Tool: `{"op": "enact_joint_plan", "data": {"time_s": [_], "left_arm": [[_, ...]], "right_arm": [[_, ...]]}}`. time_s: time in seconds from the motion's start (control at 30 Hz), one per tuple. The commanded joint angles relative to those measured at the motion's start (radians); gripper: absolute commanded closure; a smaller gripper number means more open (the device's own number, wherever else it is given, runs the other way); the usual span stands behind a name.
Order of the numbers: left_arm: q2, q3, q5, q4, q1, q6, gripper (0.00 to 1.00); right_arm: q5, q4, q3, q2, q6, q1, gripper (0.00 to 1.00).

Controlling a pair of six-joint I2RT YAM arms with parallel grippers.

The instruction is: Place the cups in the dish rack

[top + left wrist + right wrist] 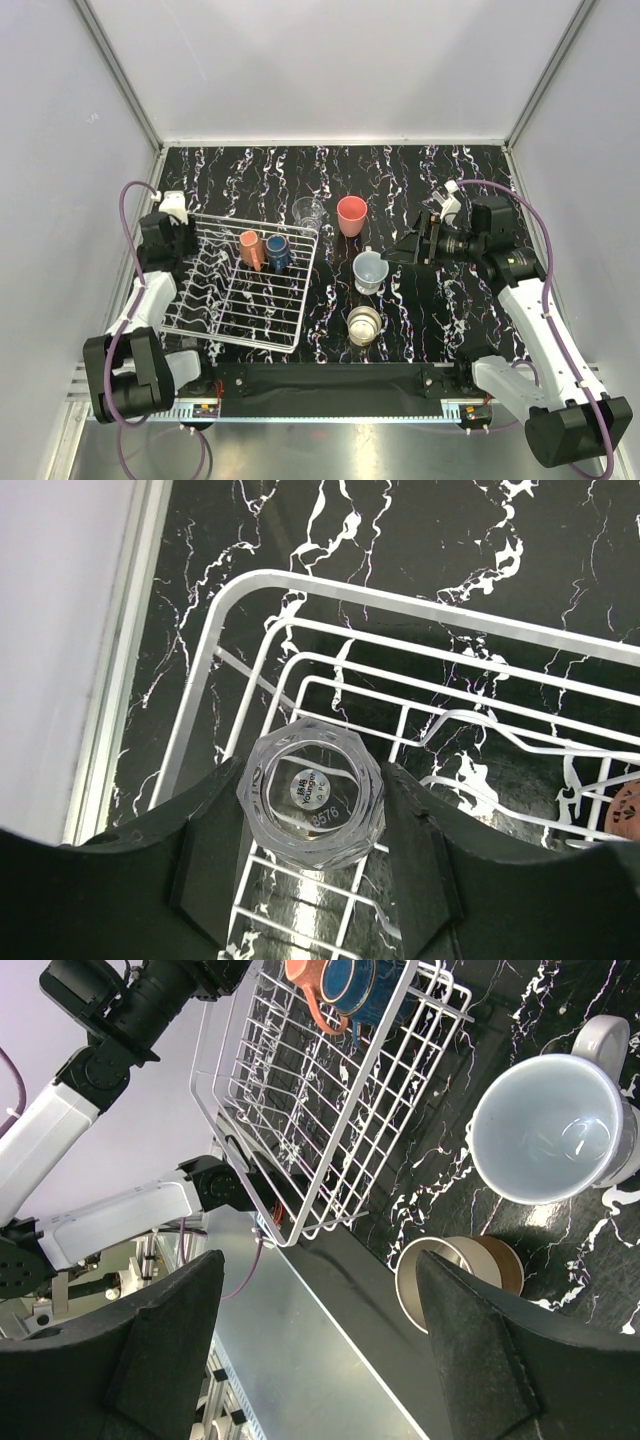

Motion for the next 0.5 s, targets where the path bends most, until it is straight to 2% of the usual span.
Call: {"op": "enact_joint_plan", "data": {"time_s": [0.0, 0.2, 0.3, 0.47], "left_arm": [[0.014, -0.007, 0.048, 0.142, 0.009, 0.024, 1.00], [0.046, 0.001, 0.087, 0.176, 0.010, 0.009, 1.00], [0.100, 0.061, 0.087, 0.111, 0.010, 0.015, 1.00], [0.125, 0.084, 0.067, 0.093, 0.013, 0.026, 1.00]], "right_arm": [[-0.029, 0.035, 0.000, -0.014, -0.019, 0.003, 0.15], [-0.026, 0.036, 0.003, -0.014, -0.017, 0.003, 0.15], [-0.029, 0.036, 0.001, -0.011, -0.010, 0.002, 0.16], [-0.023, 0.030, 0.003, -0.020, -0.011, 0.002, 0.16]]}}
